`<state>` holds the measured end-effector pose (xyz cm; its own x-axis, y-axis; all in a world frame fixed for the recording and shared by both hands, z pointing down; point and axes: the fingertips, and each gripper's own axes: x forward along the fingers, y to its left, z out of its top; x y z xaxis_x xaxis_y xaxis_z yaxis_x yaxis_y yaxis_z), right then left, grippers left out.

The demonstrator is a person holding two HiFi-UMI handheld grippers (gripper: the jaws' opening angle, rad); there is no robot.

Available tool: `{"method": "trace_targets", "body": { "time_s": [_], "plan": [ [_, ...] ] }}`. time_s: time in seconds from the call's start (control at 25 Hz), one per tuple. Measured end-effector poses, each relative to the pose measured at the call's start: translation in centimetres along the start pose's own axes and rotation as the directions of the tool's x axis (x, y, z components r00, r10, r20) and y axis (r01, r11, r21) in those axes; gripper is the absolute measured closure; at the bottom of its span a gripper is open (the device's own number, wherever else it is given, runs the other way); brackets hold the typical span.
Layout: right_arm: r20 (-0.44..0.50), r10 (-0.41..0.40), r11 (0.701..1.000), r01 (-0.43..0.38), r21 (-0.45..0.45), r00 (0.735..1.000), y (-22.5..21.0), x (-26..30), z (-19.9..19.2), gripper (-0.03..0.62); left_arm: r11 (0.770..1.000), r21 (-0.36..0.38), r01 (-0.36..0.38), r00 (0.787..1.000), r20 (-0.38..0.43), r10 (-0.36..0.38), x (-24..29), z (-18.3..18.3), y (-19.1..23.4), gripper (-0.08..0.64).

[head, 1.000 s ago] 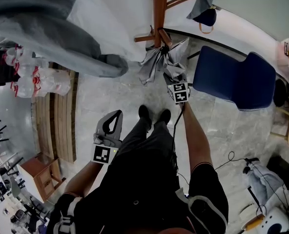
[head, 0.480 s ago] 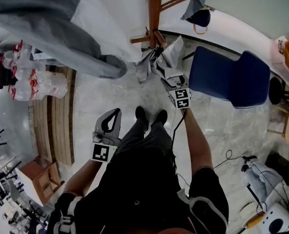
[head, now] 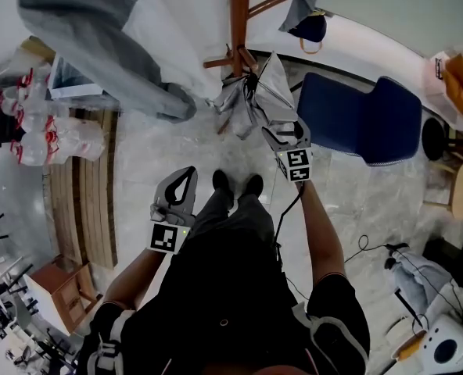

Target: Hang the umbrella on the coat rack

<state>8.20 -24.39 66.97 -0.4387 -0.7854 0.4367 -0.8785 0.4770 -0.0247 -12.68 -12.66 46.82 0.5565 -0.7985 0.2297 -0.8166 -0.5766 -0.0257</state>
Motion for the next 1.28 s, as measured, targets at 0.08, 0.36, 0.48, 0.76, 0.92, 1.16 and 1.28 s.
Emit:
{"method": "trace_targets", "body": {
  "time_s": [0.08,0.36,0.48,0.76,0.92,1.16,1.28],
  "plan": [
    [-0.021,-0.017,1.0,0.017,-0.018,1.0,-0.5,-0.7,-0.3,0.175,1.0,0.005,0.004,1.0,0.008,-0.004,0.1,0.4,-0.1,0.558],
    [-0.02,-0.056,0.998,0.055,-0.035,0.998,-0.7,-4.0,0.3,0.177,1.0,0.013,0.01,0.999,0.038,-0.011,-0.2,1.9,-0.4,0.558],
    [0.012,-0.058,0.997,0.059,-0.042,0.998,-0.6,-5.2,2.1,0.184,1.0,0.025,0.012,0.999,0.043,-0.013,-0.3,2.2,-0.5,0.558],
    [0.093,-0.061,0.997,0.065,-0.034,0.994,0.5,-9.3,6.7,0.206,0.999,0.035,0.009,0.997,0.07,-0.011,-0.3,3.2,-0.9,0.558],
    [0.123,-0.064,0.998,0.067,-0.018,0.99,1.2,-11.8,9.6,0.233,0.999,0.036,0.002,0.996,0.09,-0.005,-0.1,4.0,-0.9,0.558],
    [0.193,-0.085,0.994,0.095,-0.044,0.978,2.4,-15.4,13.9,0.327,0.999,0.036,-0.012,0.994,0.113,0.008,-0.2,4.7,-0.4,0.558],
    [0.223,-0.093,0.993,0.106,-0.047,0.97,3.2,-17.2,15.7,0.358,0.999,0.036,-0.025,0.992,0.121,0.021,-0.3,5.1,-0.1,0.558]
  ]
}}
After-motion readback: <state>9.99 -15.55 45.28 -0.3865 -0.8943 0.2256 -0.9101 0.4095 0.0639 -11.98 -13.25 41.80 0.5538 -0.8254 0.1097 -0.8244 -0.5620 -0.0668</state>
